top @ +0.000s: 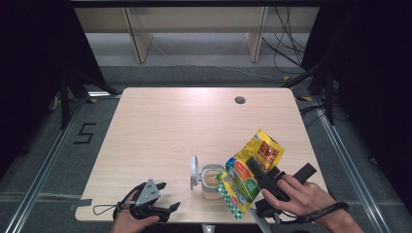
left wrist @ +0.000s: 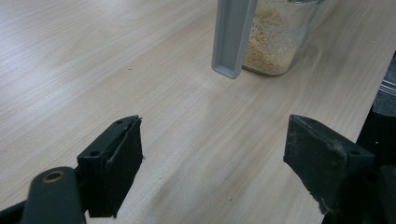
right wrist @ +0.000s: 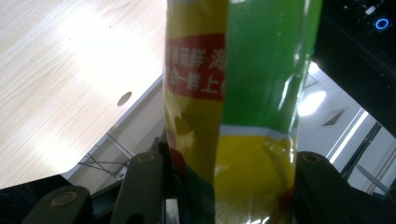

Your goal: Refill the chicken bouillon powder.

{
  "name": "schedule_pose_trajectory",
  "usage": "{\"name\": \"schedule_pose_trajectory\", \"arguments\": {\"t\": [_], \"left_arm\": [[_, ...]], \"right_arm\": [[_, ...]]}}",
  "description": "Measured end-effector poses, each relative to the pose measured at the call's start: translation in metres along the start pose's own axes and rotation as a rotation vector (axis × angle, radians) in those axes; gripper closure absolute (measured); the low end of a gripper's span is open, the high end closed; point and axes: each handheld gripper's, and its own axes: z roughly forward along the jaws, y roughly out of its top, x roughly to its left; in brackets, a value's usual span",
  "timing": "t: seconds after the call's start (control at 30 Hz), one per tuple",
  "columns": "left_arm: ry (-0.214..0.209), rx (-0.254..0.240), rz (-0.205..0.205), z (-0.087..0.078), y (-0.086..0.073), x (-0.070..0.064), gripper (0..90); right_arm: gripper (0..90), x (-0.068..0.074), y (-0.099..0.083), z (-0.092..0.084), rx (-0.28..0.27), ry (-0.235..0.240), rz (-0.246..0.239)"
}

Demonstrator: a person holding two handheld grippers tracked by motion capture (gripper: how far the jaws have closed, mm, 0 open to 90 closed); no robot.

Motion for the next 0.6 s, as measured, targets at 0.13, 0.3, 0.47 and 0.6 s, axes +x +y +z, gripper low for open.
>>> {"name": "schedule_pose_trajectory", "arguments": {"t": [0.13,0.3,0.47,0.6], "left_arm": [[0.008,-0.017,-0.015,0.0012,-0.0006,-0.0003,18.9],[-0.006,-0.032,-0.020,0.0014,-0.0002,-0.0016,18.9],[0.007,-0.018,-0.016,0.0014,-0.0005,-0.0006,18.9],[0.000,-0.008,-0.013,0.0006,-0.0002,-0.0004,18.9]], "right_arm": [[62.0,-0.0025,-0.0004,0.0016,-0.003,-0.005,-0.006],[62.0,-0.0001,-0.0014,0.0017,-0.002,-0.016,0.030],[62.0,0.0012,-0.0025,0.0001,0.000,0.005,-0.002],[62.2,0.0035,-0.0036,-0.0005,0.008,0.021,-0.008]]}}
